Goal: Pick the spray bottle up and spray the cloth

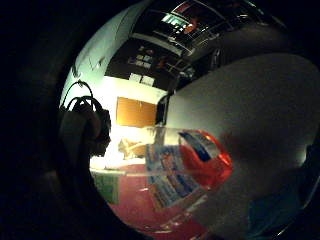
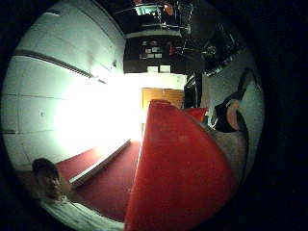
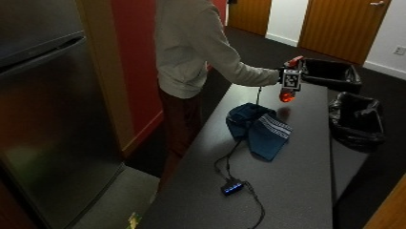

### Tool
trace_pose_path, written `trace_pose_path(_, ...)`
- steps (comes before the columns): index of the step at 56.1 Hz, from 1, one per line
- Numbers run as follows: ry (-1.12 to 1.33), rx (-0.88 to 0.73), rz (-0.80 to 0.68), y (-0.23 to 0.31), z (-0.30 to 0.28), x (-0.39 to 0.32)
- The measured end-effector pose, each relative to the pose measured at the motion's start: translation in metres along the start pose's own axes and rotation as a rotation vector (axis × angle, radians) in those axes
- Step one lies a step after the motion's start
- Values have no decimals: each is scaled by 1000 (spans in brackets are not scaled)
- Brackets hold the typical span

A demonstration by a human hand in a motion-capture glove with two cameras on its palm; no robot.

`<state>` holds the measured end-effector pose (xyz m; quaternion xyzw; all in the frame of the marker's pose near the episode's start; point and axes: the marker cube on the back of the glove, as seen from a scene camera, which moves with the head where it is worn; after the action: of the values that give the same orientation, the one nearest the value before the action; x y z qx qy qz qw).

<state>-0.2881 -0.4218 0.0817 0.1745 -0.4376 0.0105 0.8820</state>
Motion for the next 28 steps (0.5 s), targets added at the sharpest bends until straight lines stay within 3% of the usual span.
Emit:
trace_pose_path(7, -23, 191, 6, -46, 11, 8)
trace_pose_path(15, -116, -28, 22, -21, 15, 4)
trace_pose_path(19, -39, 162, 29, -47, 4, 16)
trace_pose_path(22, -57, 61, 34, -32, 6, 14)
trace_pose_path(25, -8, 183, 36, -47, 6, 21)
trace_pose_path(28, 0, 144, 34, -41, 8, 22)
